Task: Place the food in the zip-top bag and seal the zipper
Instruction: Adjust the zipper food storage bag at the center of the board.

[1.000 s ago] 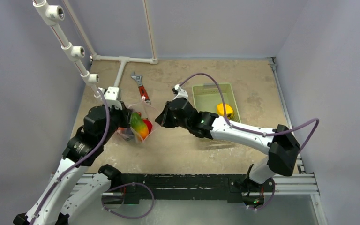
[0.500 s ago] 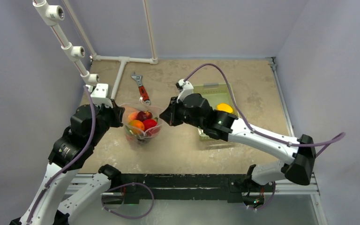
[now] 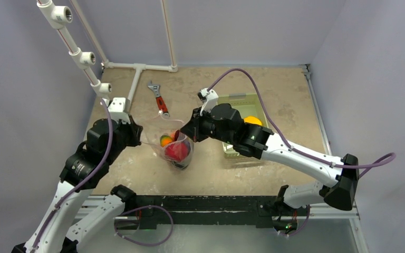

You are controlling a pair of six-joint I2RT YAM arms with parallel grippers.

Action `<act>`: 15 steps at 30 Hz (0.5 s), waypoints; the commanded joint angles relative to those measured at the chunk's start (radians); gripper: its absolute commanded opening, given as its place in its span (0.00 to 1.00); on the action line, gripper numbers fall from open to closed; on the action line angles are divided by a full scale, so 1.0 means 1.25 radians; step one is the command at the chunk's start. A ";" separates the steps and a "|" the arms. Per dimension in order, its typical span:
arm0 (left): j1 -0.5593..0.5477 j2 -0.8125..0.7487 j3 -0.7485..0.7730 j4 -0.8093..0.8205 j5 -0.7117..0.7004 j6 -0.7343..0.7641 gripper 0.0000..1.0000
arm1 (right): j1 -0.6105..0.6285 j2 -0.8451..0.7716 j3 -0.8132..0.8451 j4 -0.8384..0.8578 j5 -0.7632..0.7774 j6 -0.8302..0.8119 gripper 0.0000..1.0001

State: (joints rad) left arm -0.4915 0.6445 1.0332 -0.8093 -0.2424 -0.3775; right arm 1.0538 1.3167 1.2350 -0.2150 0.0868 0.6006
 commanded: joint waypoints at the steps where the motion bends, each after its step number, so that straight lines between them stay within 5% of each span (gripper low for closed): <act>1: 0.001 0.000 0.056 0.021 0.006 -0.008 0.00 | 0.000 -0.025 0.024 0.039 0.008 -0.034 0.00; 15: 0.001 0.056 0.168 0.045 -0.082 0.065 0.00 | -0.002 0.061 0.062 0.053 0.103 0.031 0.00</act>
State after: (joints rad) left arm -0.4915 0.6941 1.1843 -0.8089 -0.2874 -0.3458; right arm 1.0534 1.3590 1.2461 -0.1940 0.1425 0.6147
